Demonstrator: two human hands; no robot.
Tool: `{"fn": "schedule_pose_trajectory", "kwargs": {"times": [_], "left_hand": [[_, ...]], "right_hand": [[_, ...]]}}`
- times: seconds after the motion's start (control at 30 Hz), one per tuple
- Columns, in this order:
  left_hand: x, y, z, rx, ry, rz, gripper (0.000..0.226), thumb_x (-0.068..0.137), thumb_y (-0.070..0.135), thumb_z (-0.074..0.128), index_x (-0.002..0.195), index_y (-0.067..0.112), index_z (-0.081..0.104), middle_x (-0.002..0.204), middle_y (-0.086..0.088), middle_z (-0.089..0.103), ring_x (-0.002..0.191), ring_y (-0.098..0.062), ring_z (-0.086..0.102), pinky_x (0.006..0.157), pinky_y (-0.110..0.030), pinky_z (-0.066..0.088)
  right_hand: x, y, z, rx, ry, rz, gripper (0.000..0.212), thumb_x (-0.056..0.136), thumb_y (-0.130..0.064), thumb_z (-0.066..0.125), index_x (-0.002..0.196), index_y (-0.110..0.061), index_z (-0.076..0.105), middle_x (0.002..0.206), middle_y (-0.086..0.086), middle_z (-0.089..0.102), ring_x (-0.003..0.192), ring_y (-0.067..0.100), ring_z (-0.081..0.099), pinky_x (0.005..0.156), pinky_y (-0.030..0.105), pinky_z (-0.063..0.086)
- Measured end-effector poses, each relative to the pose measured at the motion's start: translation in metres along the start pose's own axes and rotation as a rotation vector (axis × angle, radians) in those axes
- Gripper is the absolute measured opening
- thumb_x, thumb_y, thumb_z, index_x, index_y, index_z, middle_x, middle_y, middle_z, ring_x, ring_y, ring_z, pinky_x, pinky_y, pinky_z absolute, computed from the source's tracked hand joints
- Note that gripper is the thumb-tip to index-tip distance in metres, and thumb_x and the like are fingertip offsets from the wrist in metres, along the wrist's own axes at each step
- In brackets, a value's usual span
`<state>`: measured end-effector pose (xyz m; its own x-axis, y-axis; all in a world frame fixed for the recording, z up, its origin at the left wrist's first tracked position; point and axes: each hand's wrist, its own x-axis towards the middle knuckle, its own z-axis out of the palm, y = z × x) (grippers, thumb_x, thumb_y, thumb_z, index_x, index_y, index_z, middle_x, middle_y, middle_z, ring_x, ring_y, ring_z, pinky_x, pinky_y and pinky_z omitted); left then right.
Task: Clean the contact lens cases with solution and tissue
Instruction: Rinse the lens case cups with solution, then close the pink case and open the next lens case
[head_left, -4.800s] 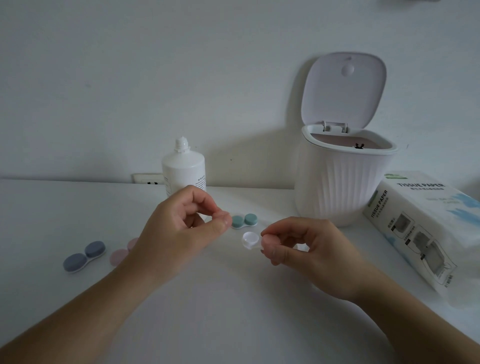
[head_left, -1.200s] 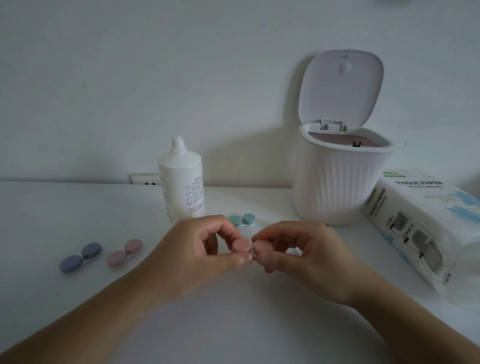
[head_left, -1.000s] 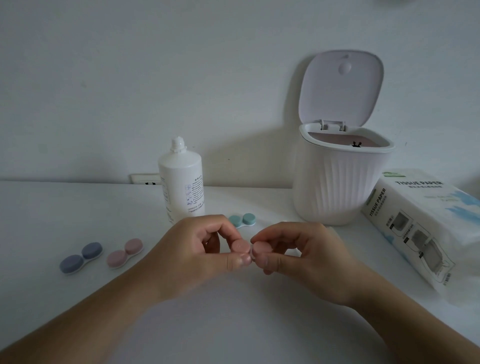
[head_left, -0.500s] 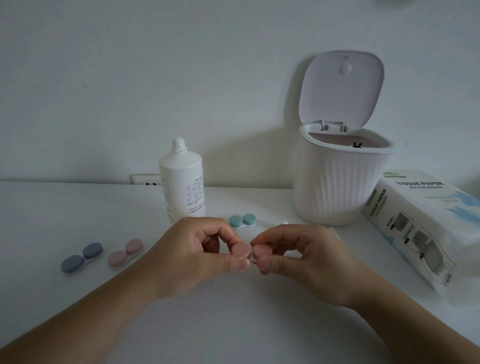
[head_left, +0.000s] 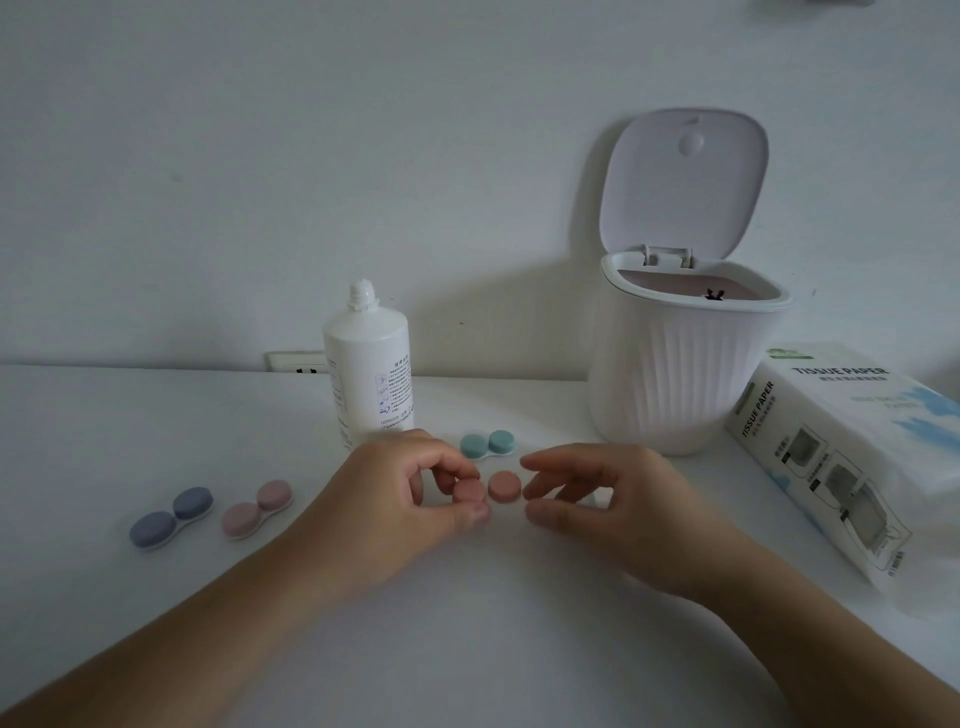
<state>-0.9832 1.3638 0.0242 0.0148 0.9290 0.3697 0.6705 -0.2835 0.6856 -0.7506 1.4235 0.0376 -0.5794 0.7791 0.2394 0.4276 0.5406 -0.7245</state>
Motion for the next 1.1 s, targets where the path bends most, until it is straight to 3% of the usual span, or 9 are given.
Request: {"fn": "schedule_pose_trajectory", "kwargs": {"times": [0.13, 0.23, 0.37, 0.53, 0.63, 0.77, 0.87, 0.97, 1.1], "left_hand": [[0.004, -0.009, 0.005, 0.125, 0.083, -0.037, 0.015, 0.074, 0.032, 0.087, 0.082, 0.034, 0.074, 0.081, 0.016, 0.064, 0.068, 0.007, 0.053, 0.061, -0.008, 0.037], [0.005, -0.014, 0.008, 0.214, 0.082, -0.091, 0.015, 0.075, 0.044, 0.082, 0.083, 0.036, 0.073, 0.084, 0.017, 0.064, 0.083, 0.003, 0.057, 0.065, -0.013, 0.040], [0.006, -0.015, 0.011, 0.301, 0.061, -0.130, 0.020, 0.078, 0.050, 0.079, 0.089, 0.034, 0.073, 0.085, 0.015, 0.063, 0.082, -0.001, 0.059, 0.073, -0.026, 0.051], [0.004, -0.012, 0.012, 0.373, 0.071, -0.128, 0.034, 0.079, 0.055, 0.076, 0.096, 0.026, 0.072, 0.089, 0.012, 0.063, 0.083, -0.006, 0.059, 0.078, -0.037, 0.053], [-0.002, -0.008, 0.009, 0.394, 0.067, -0.121, 0.037, 0.079, 0.059, 0.074, 0.098, 0.027, 0.071, 0.092, 0.013, 0.063, 0.085, -0.004, 0.059, 0.078, -0.033, 0.052], [-0.008, 0.002, -0.004, 0.461, 0.075, -0.112, 0.035, 0.082, 0.071, 0.063, 0.091, 0.038, 0.068, 0.084, 0.019, 0.062, 0.078, 0.003, 0.057, 0.061, -0.021, 0.039], [-0.014, 0.003, -0.027, 0.560, 0.068, -0.150, 0.036, 0.081, 0.072, 0.060, 0.087, 0.037, 0.068, 0.076, 0.017, 0.062, 0.071, -0.003, 0.058, 0.057, -0.019, 0.035], [-0.024, -0.006, -0.061, 0.678, 0.076, -0.206, 0.026, 0.086, 0.059, 0.065, 0.096, 0.036, 0.068, 0.082, 0.016, 0.058, 0.070, -0.004, 0.055, 0.059, -0.021, 0.035], [-0.043, -0.022, -0.097, 0.824, 0.075, -0.311, 0.031, 0.090, 0.060, 0.059, 0.110, 0.037, 0.068, 0.096, 0.017, 0.052, 0.082, -0.007, 0.058, 0.069, -0.025, 0.040]], "right_hand": [[0.004, 0.008, -0.002, -0.076, 0.072, -0.005, 0.017, 0.083, -0.035, 0.078, 0.099, -0.038, 0.074, 0.086, -0.025, 0.071, 0.078, -0.002, 0.065, 0.070, 0.009, 0.046], [0.006, 0.013, -0.002, -0.167, 0.071, 0.003, 0.014, 0.081, -0.038, 0.077, 0.095, -0.036, 0.075, 0.079, -0.016, 0.065, 0.073, 0.002, 0.059, 0.066, 0.015, 0.047], [0.006, 0.017, -0.002, -0.276, 0.007, -0.005, 0.014, 0.082, -0.045, 0.074, 0.095, -0.040, 0.072, 0.081, -0.015, 0.059, 0.076, -0.004, 0.054, 0.065, 0.012, 0.042], [0.006, 0.019, 0.001, -0.345, -0.061, -0.072, 0.019, 0.083, -0.045, 0.072, 0.101, -0.039, 0.072, 0.087, -0.016, 0.056, 0.081, -0.004, 0.052, 0.067, 0.009, 0.037], [0.005, 0.019, 0.003, -0.364, -0.082, -0.087, 0.020, 0.084, -0.046, 0.071, 0.103, -0.040, 0.072, 0.091, -0.016, 0.055, 0.085, -0.003, 0.051, 0.070, 0.009, 0.036], [0.001, 0.020, 0.003, -0.355, -0.073, -0.090, 0.018, 0.085, -0.048, 0.069, 0.103, -0.042, 0.070, 0.092, -0.018, 0.053, 0.087, -0.004, 0.050, 0.071, 0.009, 0.036], [-0.001, 0.021, 0.003, -0.356, -0.069, -0.095, 0.017, 0.086, -0.048, 0.069, 0.102, -0.042, 0.070, 0.091, -0.017, 0.053, 0.089, -0.004, 0.049, 0.072, 0.008, 0.037], [-0.002, 0.020, 0.003, -0.351, -0.058, -0.105, 0.013, 0.086, -0.045, 0.070, 0.098, -0.041, 0.071, 0.090, -0.017, 0.054, 0.087, -0.003, 0.051, 0.072, 0.009, 0.037], [-0.002, 0.020, 0.003, -0.343, -0.051, -0.110, 0.009, 0.086, -0.042, 0.071, 0.094, -0.041, 0.071, 0.089, -0.017, 0.055, 0.085, -0.002, 0.052, 0.072, 0.009, 0.036]]}}
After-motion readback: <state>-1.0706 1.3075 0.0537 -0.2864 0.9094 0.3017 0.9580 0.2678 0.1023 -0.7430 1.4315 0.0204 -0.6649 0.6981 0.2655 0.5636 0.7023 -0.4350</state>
